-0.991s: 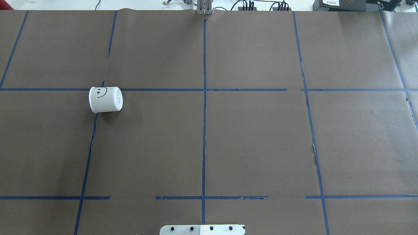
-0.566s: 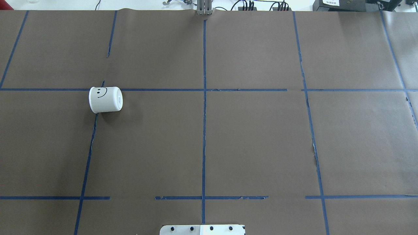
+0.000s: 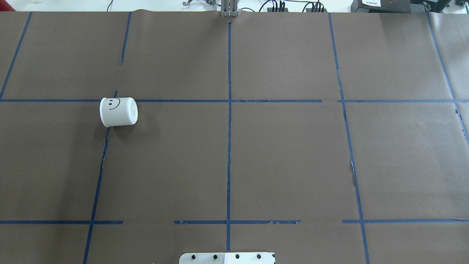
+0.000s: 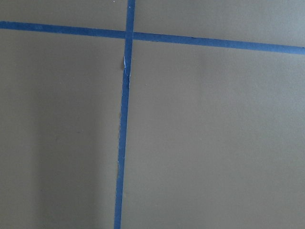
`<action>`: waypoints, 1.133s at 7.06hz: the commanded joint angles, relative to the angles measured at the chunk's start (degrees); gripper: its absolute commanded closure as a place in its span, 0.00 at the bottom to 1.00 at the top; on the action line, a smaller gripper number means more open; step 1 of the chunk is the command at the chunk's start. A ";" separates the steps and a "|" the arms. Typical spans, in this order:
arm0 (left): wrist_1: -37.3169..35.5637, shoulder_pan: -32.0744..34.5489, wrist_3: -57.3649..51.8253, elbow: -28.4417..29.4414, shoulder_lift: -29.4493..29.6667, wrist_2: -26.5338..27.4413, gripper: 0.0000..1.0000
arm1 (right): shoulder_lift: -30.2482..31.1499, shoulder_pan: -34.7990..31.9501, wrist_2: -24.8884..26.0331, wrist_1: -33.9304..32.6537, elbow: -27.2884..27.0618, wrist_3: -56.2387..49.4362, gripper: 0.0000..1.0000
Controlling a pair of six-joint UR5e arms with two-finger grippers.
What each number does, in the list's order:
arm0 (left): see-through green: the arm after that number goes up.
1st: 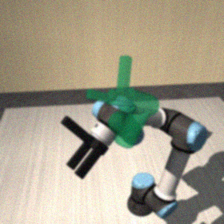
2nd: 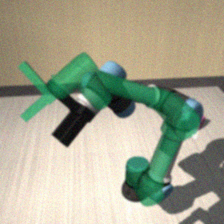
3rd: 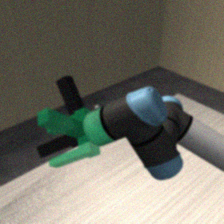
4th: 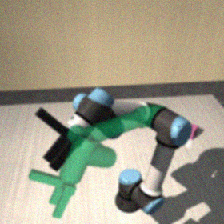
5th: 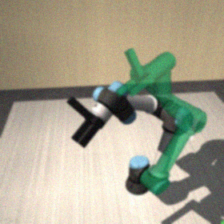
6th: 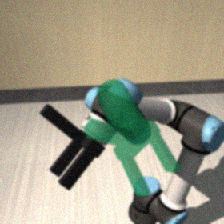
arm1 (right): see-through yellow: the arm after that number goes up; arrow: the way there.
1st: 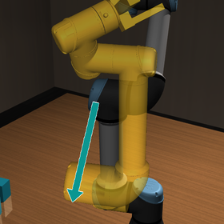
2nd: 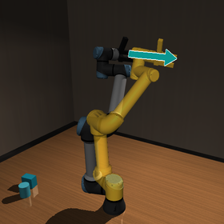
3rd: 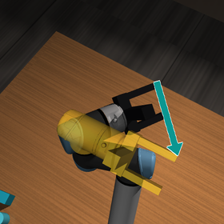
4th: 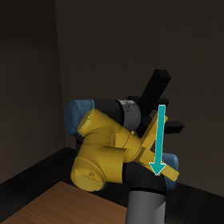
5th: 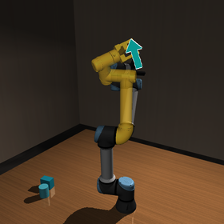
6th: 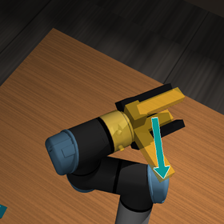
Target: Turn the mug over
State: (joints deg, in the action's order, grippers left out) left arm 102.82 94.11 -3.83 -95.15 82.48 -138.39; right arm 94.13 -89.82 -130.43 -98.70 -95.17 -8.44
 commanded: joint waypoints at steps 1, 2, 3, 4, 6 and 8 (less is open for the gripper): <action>13.57 -6.33 17.49 1.46 -0.04 -3.56 0.00 | 0.00 0.00 0.00 0.00 -0.02 0.00 0.00; 22.59 -10.13 28.06 2.50 0.05 -3.47 0.00 | 0.00 0.00 0.00 0.00 -0.02 0.00 0.00; 29.30 -13.82 42.61 2.34 0.66 -3.64 0.00 | 0.00 0.00 0.00 0.00 -0.02 0.00 0.00; 36.85 -18.04 56.25 2.68 1.97 -3.12 0.00 | 0.00 0.00 0.00 0.00 -0.02 0.00 0.00; 47.25 -24.65 74.41 4.87 6.79 1.68 0.00 | 0.00 0.00 0.00 0.00 -0.02 0.00 0.00; 66.19 -29.04 92.39 10.57 8.56 9.32 0.00 | 0.00 0.00 0.00 0.00 -0.02 0.00 0.00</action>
State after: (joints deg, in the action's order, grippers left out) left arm 158.08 68.04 76.15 -87.95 89.42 -134.18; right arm 94.13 -89.83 -130.43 -98.70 -95.18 -8.44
